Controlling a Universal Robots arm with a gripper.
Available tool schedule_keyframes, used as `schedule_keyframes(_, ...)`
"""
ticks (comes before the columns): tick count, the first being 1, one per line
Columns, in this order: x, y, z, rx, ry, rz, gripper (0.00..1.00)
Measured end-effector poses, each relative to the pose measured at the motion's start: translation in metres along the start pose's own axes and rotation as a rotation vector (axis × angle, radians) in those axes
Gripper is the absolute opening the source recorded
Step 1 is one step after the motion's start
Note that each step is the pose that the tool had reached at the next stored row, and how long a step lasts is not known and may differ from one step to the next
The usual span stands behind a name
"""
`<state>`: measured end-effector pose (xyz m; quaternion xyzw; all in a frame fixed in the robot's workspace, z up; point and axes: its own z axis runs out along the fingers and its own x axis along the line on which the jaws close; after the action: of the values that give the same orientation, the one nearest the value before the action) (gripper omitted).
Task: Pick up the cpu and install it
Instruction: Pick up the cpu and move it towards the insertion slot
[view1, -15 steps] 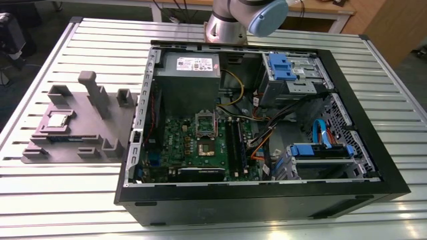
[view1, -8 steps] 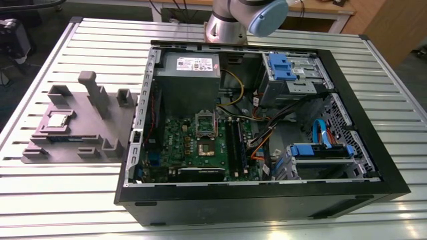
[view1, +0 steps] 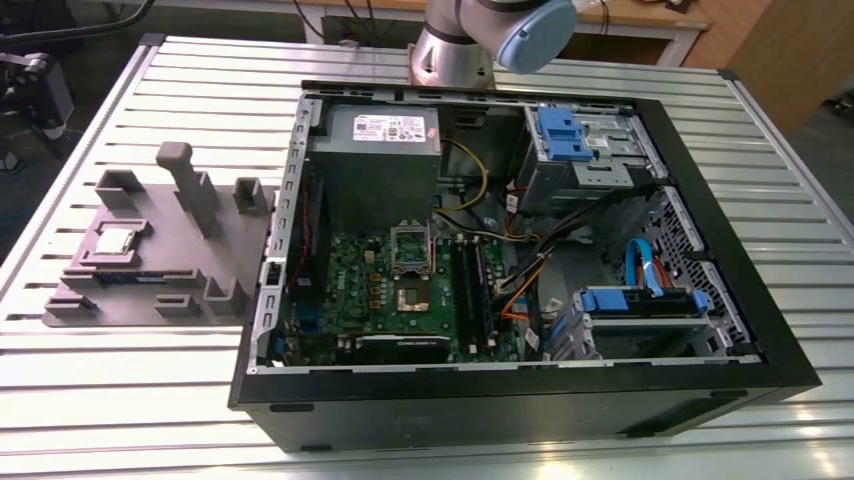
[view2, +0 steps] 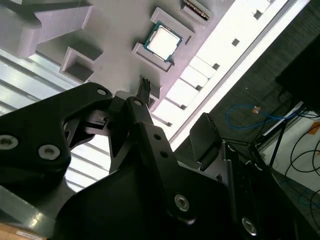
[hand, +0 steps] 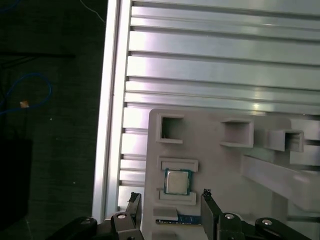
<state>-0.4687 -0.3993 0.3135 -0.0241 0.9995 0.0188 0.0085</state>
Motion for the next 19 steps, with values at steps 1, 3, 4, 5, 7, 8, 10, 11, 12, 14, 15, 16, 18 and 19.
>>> schedule_keyframes(1,0.0000,-0.0001,0.0018,0.0000,0.0001,0.000,0.59)
schedule_keyframes(3,0.0001,-0.0002,0.0054,0.0000,0.0001,0.000,0.59)
schedule_keyframes(4,0.0001,-0.0003,0.0072,0.0001,0.0001,0.000,0.59)
schedule_keyframes(5,0.0001,-0.0003,0.0091,0.0000,0.0001,0.000,0.59)
schedule_keyframes(7,0.0002,-0.0005,0.0124,-0.0001,0.0001,0.000,0.59)
schedule_keyframes(8,0.0003,-0.0005,0.0143,0.0001,0.0006,0.000,0.59)
schedule_keyframes(10,0.0003,-0.0006,0.0151,0.0000,0.0003,0.000,0.59)
schedule_keyframes(11,0.0003,-0.0006,0.0157,0.0000,0.0003,0.000,0.59)
schedule_keyframes(12,0.0003,-0.0006,0.0157,0.0000,0.0004,0.000,0.59)
schedule_keyframes(14,0.0002,-0.0005,0.0159,-0.0001,0.0001,0.000,0.59)
schedule_keyframes(15,0.0000,-0.0006,0.0161,-0.0002,-0.0002,0.000,0.59)
schedule_keyframes(16,-0.0001,-0.0006,0.0162,-0.0002,0.0000,0.000,0.59)
schedule_keyframes(18,-0.0003,-0.0006,0.0162,0.0000,0.0008,0.000,0.59)
schedule_keyframes(19,-0.0003,-0.0006,0.0163,0.0000,0.0009,0.000,0.59)
